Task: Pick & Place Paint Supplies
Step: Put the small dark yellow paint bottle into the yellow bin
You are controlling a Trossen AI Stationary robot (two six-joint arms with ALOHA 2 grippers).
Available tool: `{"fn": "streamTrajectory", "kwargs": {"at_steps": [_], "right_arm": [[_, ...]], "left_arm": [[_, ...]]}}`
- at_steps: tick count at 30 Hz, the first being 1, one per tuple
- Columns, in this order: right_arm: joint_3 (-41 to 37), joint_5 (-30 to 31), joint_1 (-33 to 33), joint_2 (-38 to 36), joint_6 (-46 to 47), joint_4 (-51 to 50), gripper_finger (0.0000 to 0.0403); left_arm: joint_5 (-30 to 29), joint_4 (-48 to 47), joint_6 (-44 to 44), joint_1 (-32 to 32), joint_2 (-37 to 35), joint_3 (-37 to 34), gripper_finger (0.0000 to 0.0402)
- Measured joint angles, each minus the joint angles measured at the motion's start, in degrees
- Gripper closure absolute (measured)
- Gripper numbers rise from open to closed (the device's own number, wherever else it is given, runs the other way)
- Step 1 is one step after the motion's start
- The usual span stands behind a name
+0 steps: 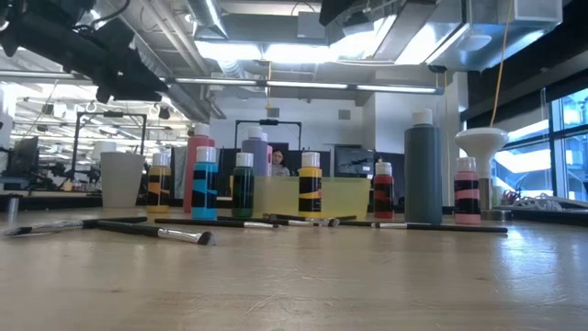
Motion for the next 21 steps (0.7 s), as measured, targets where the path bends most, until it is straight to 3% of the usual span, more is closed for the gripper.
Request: {"fn": "streamTrajectory", "kwargs": {"at_steps": [21], "right_arm": [[0.00, -0.04, -0.04, 0.00, -0.02, -0.20, 0.0174]], "left_arm": [[-0.66, -0.67, 0.46, -12.05, 0.00, -0.02, 0.0219]]}}
